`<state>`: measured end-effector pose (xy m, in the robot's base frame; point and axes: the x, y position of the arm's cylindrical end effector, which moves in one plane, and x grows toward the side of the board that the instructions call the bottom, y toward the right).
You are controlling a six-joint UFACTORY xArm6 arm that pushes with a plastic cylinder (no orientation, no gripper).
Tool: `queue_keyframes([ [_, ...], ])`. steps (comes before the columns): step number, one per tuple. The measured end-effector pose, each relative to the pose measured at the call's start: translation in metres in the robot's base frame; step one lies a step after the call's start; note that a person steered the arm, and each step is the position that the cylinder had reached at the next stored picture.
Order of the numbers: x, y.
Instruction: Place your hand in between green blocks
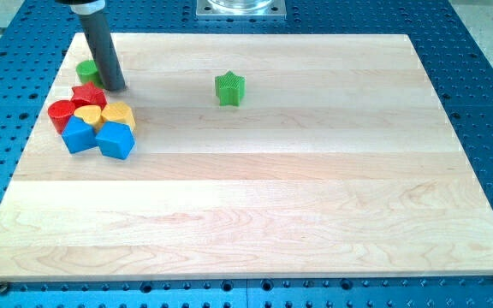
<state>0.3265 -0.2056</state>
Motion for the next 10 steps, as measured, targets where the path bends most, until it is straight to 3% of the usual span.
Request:
queue_keyframes([
  [1,0.017,-0.003],
  [2,0.006,-0.054],
  [3,-0.022,-0.053],
  [4,-0.054,-0.036],
  [5,-0.031,-0.004],
  [6,-0.059,0.009],
  [9,-0.045,0.003],
  [10,-0.025,0.055],
])
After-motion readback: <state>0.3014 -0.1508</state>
